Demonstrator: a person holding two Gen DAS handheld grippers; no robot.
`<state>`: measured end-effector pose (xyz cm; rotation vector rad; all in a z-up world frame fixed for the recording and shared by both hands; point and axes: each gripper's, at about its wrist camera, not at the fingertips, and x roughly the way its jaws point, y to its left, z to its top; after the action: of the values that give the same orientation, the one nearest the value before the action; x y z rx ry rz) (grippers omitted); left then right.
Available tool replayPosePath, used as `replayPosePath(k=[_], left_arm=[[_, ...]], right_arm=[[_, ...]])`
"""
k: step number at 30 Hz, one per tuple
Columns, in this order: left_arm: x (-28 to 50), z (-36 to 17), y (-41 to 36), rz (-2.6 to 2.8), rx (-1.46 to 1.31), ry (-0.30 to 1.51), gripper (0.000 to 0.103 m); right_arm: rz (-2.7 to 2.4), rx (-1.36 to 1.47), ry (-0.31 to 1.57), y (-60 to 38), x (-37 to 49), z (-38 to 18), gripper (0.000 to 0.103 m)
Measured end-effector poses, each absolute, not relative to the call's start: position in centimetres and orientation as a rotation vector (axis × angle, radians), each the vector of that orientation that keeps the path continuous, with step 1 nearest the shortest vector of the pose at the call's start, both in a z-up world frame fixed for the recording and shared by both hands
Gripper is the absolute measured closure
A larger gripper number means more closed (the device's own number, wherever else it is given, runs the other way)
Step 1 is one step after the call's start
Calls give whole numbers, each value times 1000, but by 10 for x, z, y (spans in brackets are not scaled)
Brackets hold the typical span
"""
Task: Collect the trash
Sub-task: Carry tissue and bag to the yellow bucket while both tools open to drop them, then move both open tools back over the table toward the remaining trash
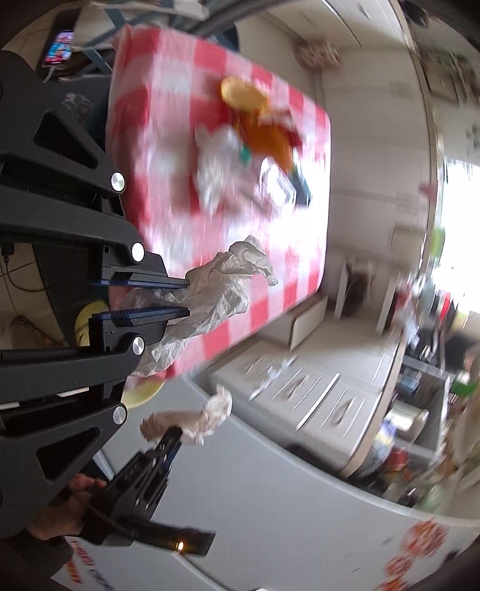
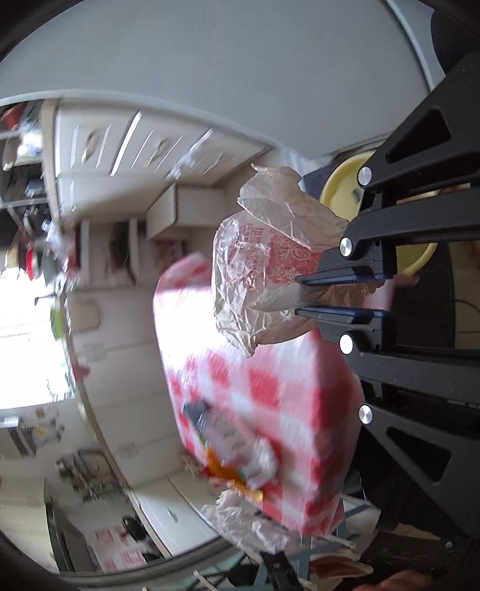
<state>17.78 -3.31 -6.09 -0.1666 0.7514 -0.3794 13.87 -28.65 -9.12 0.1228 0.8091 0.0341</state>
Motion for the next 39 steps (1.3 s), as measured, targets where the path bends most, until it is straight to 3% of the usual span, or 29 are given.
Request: replayPosePath(k=[9,17,20,23,33,35,37,39], left_arm=[[194,-77,-157,-592,-12,820,94],[219,-103,-218,-657,55,882,94],[232,-118,-232,-658,74,914,94],[244,-133,-246,-658,86,952,94],[270,-181,-282,-663,153,1061,93],[281,-190,-291,-656,174,1077,85],[284,-192,-296,-646,190,1076,65],[282,-188,-293,-637,188,1059,55]], right_arm=[[-56,223,923,-340,142,-140,92],[-32,391,1004,-363,161,-175,92],[-44,457,1051,-373,165,-188,85],[-69,495,1058,-381,160,-191,69],[-239,486,972,-406,141,-172,67],[-262,488,935,-410,136,-165,67],[-269,490,916,-412,134,-161,65],[-264,495,900,-411,134,-158,65]])
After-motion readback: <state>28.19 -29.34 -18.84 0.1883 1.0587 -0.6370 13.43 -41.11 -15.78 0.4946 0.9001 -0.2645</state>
